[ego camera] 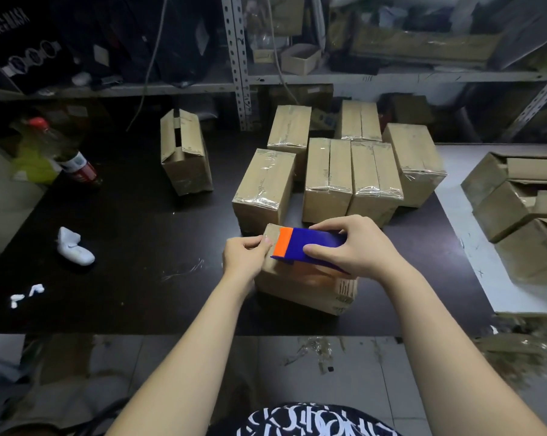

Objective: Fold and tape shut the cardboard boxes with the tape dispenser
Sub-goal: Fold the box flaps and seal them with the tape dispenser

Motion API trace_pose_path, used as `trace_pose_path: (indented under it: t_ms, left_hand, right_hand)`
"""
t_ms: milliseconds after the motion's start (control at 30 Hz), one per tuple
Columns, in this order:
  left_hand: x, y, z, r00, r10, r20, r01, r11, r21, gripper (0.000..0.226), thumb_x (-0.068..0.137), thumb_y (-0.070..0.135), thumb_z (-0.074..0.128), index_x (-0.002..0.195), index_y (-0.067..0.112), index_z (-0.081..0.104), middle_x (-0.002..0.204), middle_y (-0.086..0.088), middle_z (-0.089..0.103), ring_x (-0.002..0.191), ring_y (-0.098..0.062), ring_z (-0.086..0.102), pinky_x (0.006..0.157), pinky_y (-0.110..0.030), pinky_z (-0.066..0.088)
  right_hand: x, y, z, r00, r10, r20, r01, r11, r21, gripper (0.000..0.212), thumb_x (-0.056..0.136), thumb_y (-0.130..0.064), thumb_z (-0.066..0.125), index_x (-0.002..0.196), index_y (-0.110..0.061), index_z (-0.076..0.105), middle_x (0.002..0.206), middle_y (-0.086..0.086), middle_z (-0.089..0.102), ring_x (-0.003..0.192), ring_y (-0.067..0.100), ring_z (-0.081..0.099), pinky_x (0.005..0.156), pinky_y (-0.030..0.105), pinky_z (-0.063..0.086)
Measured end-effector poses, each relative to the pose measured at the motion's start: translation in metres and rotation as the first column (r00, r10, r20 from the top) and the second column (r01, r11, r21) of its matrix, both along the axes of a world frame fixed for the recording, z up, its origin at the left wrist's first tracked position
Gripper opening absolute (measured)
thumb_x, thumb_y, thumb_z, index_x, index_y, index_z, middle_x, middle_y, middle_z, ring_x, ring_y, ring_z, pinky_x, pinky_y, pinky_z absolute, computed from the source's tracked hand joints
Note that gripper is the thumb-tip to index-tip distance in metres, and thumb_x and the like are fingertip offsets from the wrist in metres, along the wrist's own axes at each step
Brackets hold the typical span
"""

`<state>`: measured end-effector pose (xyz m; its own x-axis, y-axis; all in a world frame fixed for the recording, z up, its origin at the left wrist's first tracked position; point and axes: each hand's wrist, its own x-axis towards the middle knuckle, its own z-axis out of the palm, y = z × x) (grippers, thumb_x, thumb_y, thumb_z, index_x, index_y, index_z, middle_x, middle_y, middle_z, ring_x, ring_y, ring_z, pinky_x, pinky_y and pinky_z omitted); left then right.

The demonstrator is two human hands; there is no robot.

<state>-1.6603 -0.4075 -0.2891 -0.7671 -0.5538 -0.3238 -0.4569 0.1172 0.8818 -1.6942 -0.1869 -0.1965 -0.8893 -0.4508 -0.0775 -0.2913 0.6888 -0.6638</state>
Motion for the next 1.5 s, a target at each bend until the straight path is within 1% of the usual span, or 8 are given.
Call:
trace_pose_path:
  t_ms: [67, 200, 367, 500, 833, 1200, 1367, 1500]
  left_hand:
    - [-0.003, 0.001, -0.001, 0.999, -0.017, 0.05, 0.023, 0.992, -0.121, 0.018, 0.091, 0.046, 0.074, 0.102, 0.035, 0.082, 0.102, 0.014, 0.076, 0.108, -0.012, 0.06, 0.111, -0.045, 0.034]
    - [-0.001, 0.008, 0.007, 0.997, -0.024, 0.067, 0.041, 0.963, -0.267, 0.019, 0.096, 0.042, 0.07, 0.104, 0.03, 0.082, 0.109, 0.014, 0.074, 0.117, -0.019, 0.057, 0.097, -0.04, 0.021]
    - [-0.003, 0.0, 0.002, 0.998, -0.067, -0.005, 0.063, 0.961, -0.271, 0.04, 0.093, 0.043, 0.07, 0.129, 0.024, 0.072, 0.117, 0.009, 0.075, 0.126, -0.021, 0.059, 0.119, -0.051, 0.032]
    - [-0.004, 0.02, 0.006, 0.992, -0.103, -0.067, 0.08, 0.954, -0.289, 0.046, 0.097, 0.039, 0.067, 0.139, 0.021, 0.065, 0.128, 0.001, 0.072, 0.126, -0.021, 0.061, 0.109, -0.045, 0.049]
    - [-0.003, 0.039, 0.014, 0.987, -0.155, -0.045, 0.122, 0.898, -0.422, 0.069, 0.086, 0.052, 0.078, 0.144, 0.019, 0.061, 0.122, 0.003, 0.07, 0.107, -0.006, 0.055, 0.088, -0.022, 0.038]
    - [-0.013, 0.028, 0.005, 0.974, -0.221, -0.047, 0.183, 0.893, -0.412, 0.076, 0.079, 0.063, 0.079, 0.142, 0.023, 0.063, 0.12, 0.005, 0.07, 0.121, -0.017, 0.059, 0.108, -0.032, 0.046]
    - [-0.022, 0.021, 0.004, 0.965, -0.253, -0.065, 0.212, 0.904, -0.371, 0.082, 0.067, 0.069, 0.083, 0.134, 0.024, 0.068, 0.129, 0.003, 0.07, 0.124, -0.013, 0.06, 0.113, -0.038, 0.046]
    - [-0.022, 0.019, 0.005, 0.962, -0.263, -0.074, 0.222, 0.91, -0.35, 0.087, 0.062, 0.074, 0.082, 0.133, 0.027, 0.069, 0.128, 0.005, 0.07, 0.123, -0.011, 0.061, 0.112, -0.038, 0.048]
  right_hand:
    - [-0.002, 0.007, 0.0, 0.999, -0.033, 0.019, 0.033, 0.999, 0.001, 0.048, 0.079, -0.063, 0.079, 0.119, -0.037, 0.072, 0.104, -0.022, 0.069, 0.097, 0.004, 0.065, 0.076, 0.028, 0.06]
    - [0.004, 0.033, 0.0, 0.992, -0.116, 0.052, 0.118, 0.993, -0.03, 0.037, 0.079, -0.055, 0.082, 0.111, -0.036, 0.076, 0.101, -0.02, 0.072, 0.096, 0.004, 0.066, 0.076, 0.03, 0.059]
    - [0.015, 0.076, -0.004, 0.977, -0.204, 0.054, 0.207, 0.976, -0.06, 0.029, 0.077, -0.052, 0.083, 0.102, -0.038, 0.077, 0.095, -0.025, 0.073, 0.09, -0.004, 0.066, 0.068, 0.02, 0.051]
    - [0.029, 0.079, -0.019, 0.972, -0.226, 0.071, 0.233, 0.965, -0.123, 0.028, 0.079, -0.047, 0.083, 0.105, -0.037, 0.077, 0.096, -0.026, 0.072, 0.091, -0.001, 0.068, 0.076, 0.024, 0.058]
    - [0.044, 0.088, -0.032, 0.956, -0.243, 0.166, 0.277, 0.934, -0.225, 0.03, 0.081, -0.048, 0.083, 0.107, -0.038, 0.073, 0.102, -0.019, 0.074, 0.09, 0.001, 0.068, 0.071, 0.02, 0.054]
    - [0.074, 0.104, -0.035, 0.897, -0.39, 0.209, 0.431, 0.878, -0.21, 0.04, 0.072, -0.05, 0.09, 0.095, -0.031, 0.064, 0.096, -0.011, 0.073, 0.084, 0.013, 0.072, 0.069, 0.044, 0.065]
    - [0.091, 0.117, -0.034, 0.829, -0.502, 0.248, 0.55, 0.811, -0.198, 0.042, 0.07, -0.038, 0.093, 0.086, -0.019, 0.058, 0.083, -0.003, 0.07, 0.054, 0.003, 0.066, 0.041, 0.024, 0.05]
    - [0.111, 0.123, -0.041, 0.819, -0.523, 0.236, 0.567, 0.802, -0.19, 0.043, 0.072, -0.037, 0.092, 0.086, -0.016, 0.057, 0.081, -0.002, 0.072, 0.055, 0.0, 0.064, 0.043, 0.016, 0.046]
